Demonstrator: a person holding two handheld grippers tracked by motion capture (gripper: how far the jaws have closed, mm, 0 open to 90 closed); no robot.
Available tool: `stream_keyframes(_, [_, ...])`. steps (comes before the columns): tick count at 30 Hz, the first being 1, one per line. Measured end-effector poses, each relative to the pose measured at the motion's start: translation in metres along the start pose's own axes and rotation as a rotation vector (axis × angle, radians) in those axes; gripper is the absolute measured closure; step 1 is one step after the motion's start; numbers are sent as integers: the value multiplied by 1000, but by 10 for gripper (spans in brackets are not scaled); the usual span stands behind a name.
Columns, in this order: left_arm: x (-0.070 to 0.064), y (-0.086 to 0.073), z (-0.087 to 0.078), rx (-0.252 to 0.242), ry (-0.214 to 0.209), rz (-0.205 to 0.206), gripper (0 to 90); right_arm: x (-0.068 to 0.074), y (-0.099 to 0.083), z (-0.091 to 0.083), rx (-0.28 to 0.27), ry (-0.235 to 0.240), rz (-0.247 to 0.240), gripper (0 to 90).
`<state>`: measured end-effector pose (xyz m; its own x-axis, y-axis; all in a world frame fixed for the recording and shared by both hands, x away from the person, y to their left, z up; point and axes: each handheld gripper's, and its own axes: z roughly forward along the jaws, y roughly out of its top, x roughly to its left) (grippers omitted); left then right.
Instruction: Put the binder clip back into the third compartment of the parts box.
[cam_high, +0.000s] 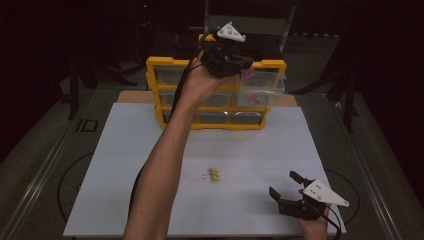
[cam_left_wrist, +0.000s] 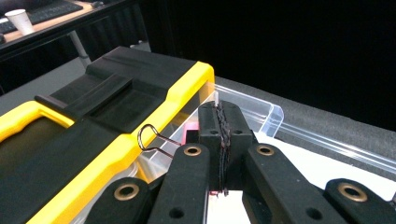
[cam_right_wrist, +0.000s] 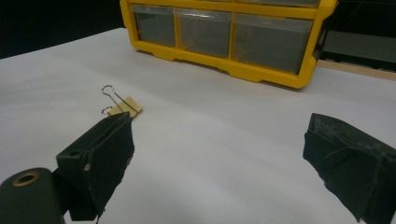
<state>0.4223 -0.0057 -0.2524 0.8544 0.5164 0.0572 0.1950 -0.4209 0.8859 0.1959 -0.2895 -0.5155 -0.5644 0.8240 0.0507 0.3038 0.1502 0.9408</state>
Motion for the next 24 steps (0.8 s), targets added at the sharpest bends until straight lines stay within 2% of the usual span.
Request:
stream_keyframes(2, [-1, 1, 4, 5, 2, 2, 898, 1, 0, 0, 0, 1, -3, 84])
stream_keyframes(5, [1, -1, 9, -3, -17, -20, 888, 1, 0, 0, -2, -1, -4, 84])
stream_keyframes(6, [2, -3, 10, -10, -35, -44, 818, 1, 0, 0, -1, -2, -2, 84])
stream_keyframes(7, [3, -4, 10, 3, -26, -57, 610, 0, 0, -1, -2, -2, -1, 84])
stream_keyframes(8, [3, -5, 10, 8, 14, -51, 525, 0, 0, -1, -2, -2, -1, 84])
stream_keyframes(9, [3, -5, 10, 8, 14, -51, 380, 0, 0, -1, -2, -2, -1, 84])
stream_keyframes(10, [4, -9, 9, 15, 53, -82, 260, -1, 0, -2, -5, -3, 0, 84])
stream_keyframes(11, [4, -9, 9, 15, 53, -82, 206, -1, 0, -2, -5, -4, 2, 84])
stream_keyframes(12, [6, -13, 7, 24, 87, -93, 144, -1, 0, -2, -4, -5, 6, 84])
stream_keyframes(16, [10, -25, 0, 23, 107, -116, 87, -1, 0, -1, -3, -4, 2, 84])
stream_keyframes(19, [11, -33, -4, 24, 108, -115, 84, -1, 0, -1, 0, -4, 2, 84])
stream_keyframes(21, [11, -45, -10, 37, 108, -115, 84, -1, 0, -1, 1, -7, 1, 84])
stream_keyframes(24, [12, -55, -16, 42, 109, -124, 85, -1, -1, -1, 1, -6, 0, 84])
